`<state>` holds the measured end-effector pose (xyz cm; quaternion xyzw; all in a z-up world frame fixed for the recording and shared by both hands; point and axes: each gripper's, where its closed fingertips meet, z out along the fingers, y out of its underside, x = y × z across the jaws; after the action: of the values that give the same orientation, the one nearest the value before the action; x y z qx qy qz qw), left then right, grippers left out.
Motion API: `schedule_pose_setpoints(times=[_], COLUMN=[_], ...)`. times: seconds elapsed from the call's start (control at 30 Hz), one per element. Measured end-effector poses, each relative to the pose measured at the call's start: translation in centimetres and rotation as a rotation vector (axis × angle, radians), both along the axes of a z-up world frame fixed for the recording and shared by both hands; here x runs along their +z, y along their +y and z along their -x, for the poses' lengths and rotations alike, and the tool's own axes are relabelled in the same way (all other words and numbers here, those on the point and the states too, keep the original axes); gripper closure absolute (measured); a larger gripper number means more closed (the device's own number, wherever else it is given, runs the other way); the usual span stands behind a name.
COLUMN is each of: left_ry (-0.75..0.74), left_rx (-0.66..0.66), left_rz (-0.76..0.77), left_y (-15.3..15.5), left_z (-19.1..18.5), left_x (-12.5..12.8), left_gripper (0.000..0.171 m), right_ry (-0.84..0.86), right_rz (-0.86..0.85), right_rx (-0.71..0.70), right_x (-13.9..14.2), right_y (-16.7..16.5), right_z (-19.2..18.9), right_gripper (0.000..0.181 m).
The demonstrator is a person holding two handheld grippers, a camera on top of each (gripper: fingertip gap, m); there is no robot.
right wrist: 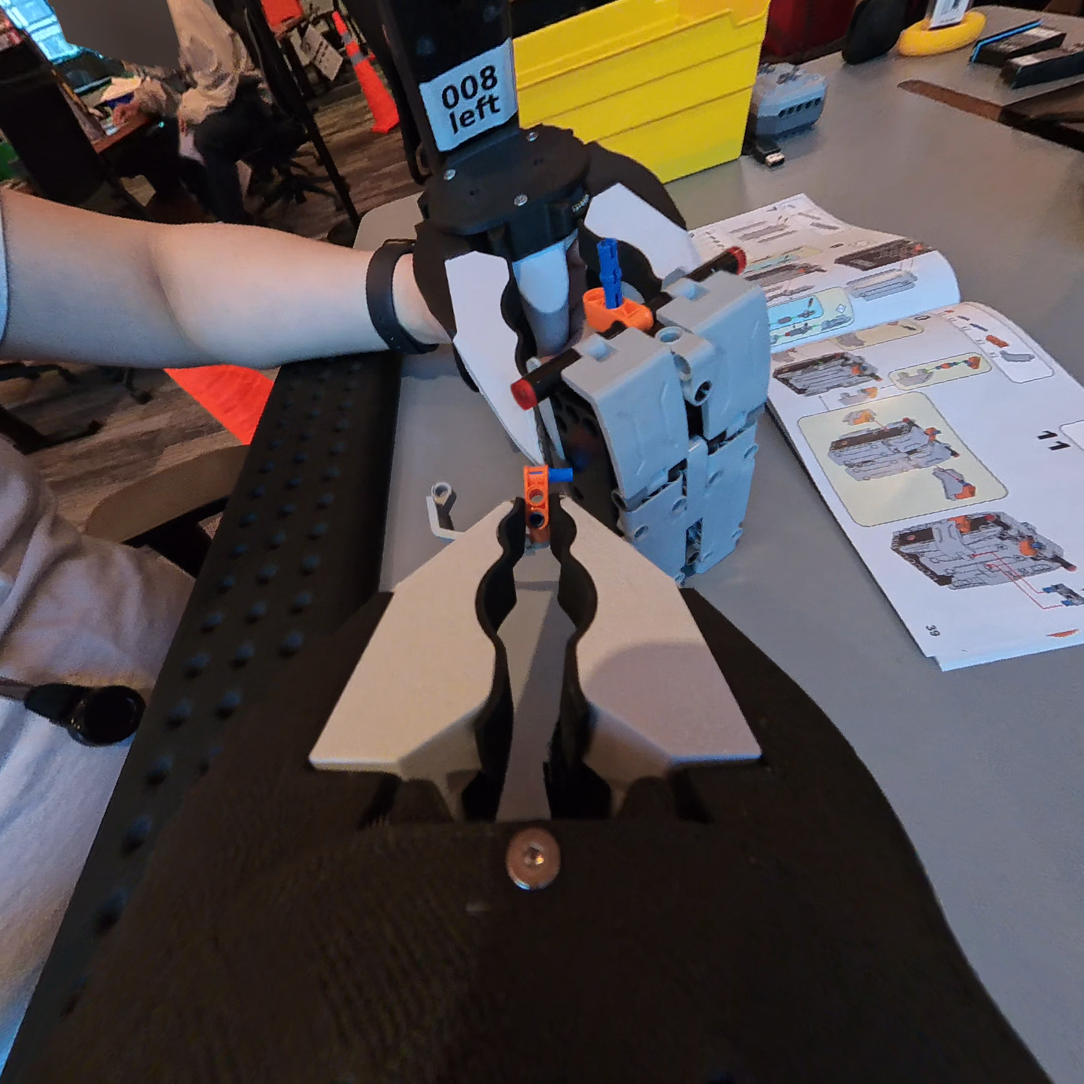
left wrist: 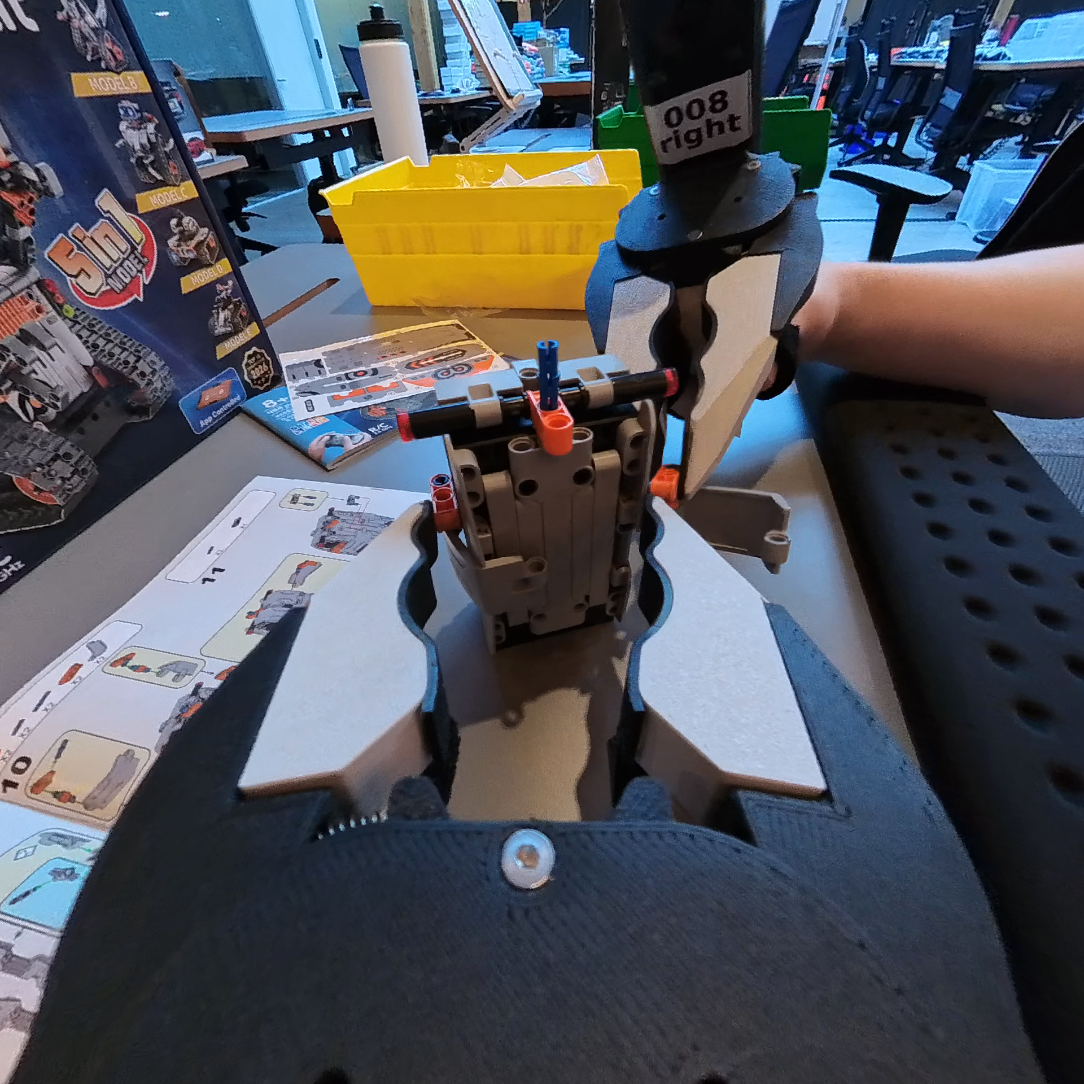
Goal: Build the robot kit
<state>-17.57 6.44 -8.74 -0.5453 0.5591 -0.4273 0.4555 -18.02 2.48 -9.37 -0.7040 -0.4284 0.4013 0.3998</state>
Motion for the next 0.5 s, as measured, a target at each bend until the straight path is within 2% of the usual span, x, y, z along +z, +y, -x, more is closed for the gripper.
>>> schedule_pose_setpoints(times=[0.23, 0.37, 0.5], left_ry=[0.001, 0.002, -0.002], left_rx=[-0.087, -0.128, -0.147], left_rz=[0.017, 0.029, 0.055], left_y=[-0.58, -0.89, -0.69], left_z=[-0.12, -0.16, -0.01], left_x=[-0.01, -0.01, 0.07], left_gripper=[0.103, 0.103, 0.103], right_ry=[-0.097, -0.215, -0.274], right_rz=[-0.055, -0.075, -0.088], right_rx=[0.106, 0.184, 0.185], right_x=[0.33, 0.1, 0.19], right_y=[-0.4, -0.76, -0.5], right_z=[-0.24, -0.06, 0.02], right_gripper=[0.174, 0.174, 0.174])
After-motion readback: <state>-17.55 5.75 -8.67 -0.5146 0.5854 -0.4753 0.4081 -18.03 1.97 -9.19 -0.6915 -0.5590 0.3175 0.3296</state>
